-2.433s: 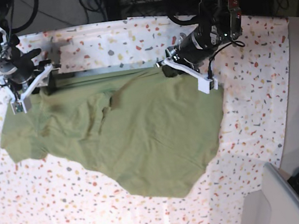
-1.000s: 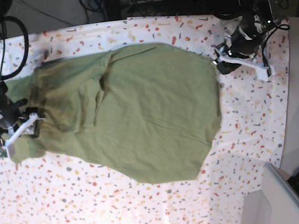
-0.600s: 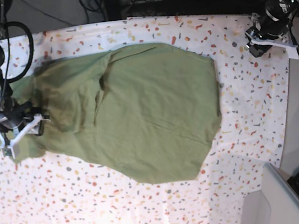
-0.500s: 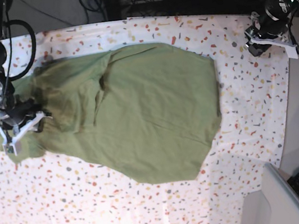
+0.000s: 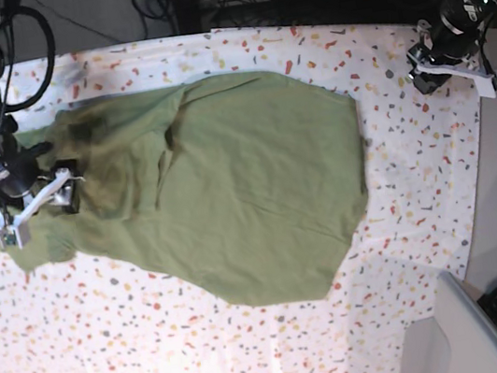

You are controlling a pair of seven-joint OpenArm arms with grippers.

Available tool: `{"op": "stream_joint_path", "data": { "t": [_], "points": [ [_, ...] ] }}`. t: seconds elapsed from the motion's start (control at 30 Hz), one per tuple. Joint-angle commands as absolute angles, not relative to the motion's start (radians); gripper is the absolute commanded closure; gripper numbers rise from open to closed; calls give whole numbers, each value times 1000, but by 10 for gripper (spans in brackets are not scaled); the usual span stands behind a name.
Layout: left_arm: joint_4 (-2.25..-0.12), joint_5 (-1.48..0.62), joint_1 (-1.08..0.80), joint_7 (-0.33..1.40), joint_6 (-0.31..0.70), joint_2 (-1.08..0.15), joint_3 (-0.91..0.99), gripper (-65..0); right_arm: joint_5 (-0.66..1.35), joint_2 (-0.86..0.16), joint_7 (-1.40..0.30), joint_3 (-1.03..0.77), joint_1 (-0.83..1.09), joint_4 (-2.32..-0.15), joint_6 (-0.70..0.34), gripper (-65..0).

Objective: Layout the t-shirt on the table in an organized manner, then fold the t-shirt properly
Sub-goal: 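Release the shirt and move the right gripper onto the shirt body, then grasp the shirt edges with both grippers and pull them apart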

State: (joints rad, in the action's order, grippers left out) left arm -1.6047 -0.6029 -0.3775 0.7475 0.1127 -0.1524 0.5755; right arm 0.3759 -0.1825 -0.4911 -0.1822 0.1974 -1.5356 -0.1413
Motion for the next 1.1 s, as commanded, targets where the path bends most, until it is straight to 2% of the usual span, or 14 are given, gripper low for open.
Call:
{"op": "stream_joint_path", "data": {
  "t": [0.0, 0.07, 0.17, 0.23, 0.37, 0.6, 0.87, 0.9, 0.97, 1.03, 1.07],
  "points": [
    [-1620, -610, -377, 731, 120, -165, 581, -235, 378, -193, -470, -182, 220, -1601, -145, -404],
    [-1620, -610, -377, 731, 120, -165, 581, -235, 377, -193, -470, -107, 262, -1673, -145, -380],
    [-1620, -610, -377, 731, 120, -165, 581, -235, 360, -209, -470, 61, 297, -1721, -142, -377],
    [-1621, -610, -377, 731, 120, -165, 581, -235, 283, -193, -470, 140, 297, -1718, -134, -375],
    [-1620, -610, -377, 731, 120, -165, 581, -235, 74, -122, -470, 263, 297, -1718, -39, -377],
    [-1620, -610, -395, 731, 120, -165, 581, -235, -50, -28, -470, 305, 283, -1649, -33, -378],
    [-1627, -610, -397, 731, 120, -165, 581, -235, -53, -16, -467, 298, 225, -1526, -27, -362],
    [-1627, -610, -397, 731, 120, -165, 578, -235, -53, -16, -467, 298, 219, -1524, -27, -330],
    [-1629, -610, -397, 731, 120, -165, 573, -235, -53, -16, -467, 298, 208, -1521, -27, -198],
    [-1629, -611, -390, 731, 120, -159, 570, -235, -51, -16, -467, 297, 200, -1520, -27, 0],
    [-1629, -611, -387, 731, 120, -159, 553, -235, -50, -16, -467, 295, 196, -1520, -27, 0]
  ]
}}
